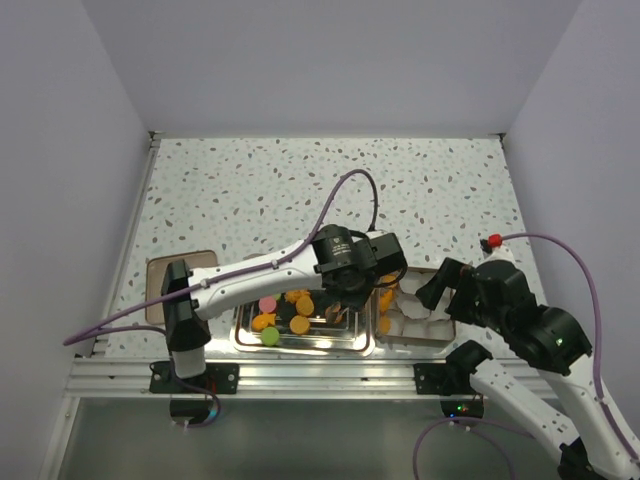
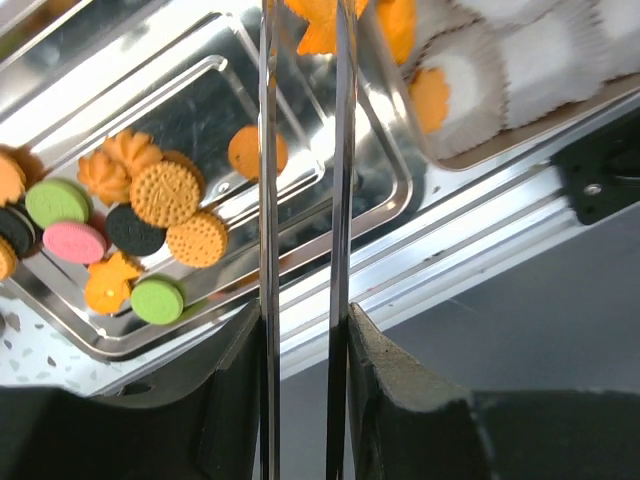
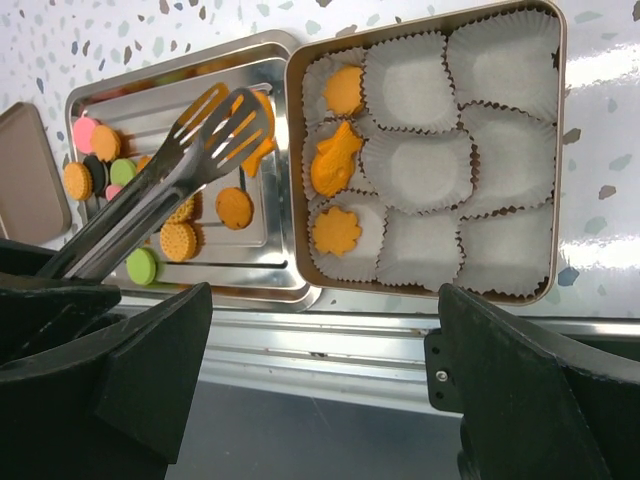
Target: Pack the cookies
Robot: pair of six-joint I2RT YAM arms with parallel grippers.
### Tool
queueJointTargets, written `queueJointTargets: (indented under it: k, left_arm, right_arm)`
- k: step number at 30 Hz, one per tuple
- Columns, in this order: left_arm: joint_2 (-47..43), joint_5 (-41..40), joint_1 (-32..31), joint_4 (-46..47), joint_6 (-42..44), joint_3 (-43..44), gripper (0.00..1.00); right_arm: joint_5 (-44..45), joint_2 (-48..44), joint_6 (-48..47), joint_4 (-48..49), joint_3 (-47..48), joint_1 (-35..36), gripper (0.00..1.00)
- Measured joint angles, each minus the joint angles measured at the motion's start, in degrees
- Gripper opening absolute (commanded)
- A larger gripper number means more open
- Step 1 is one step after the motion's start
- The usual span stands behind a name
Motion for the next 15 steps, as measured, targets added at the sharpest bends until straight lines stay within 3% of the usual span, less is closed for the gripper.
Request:
queueJointTargets:
  k: [6, 15]
  left_arm:
    - [4.3, 0.1, 0.2, -0.1, 1.7, 10.5, 0.24]
    - [6.8, 2.3, 0.3, 3.1, 4.5, 13.1, 0.24]
  right_arm:
    - [0.8, 1.6, -0.1, -0.2, 3.7, 0.0, 0.99]
    - [1.5, 1.7, -0.6, -0.5, 6.7, 0.0, 0.99]
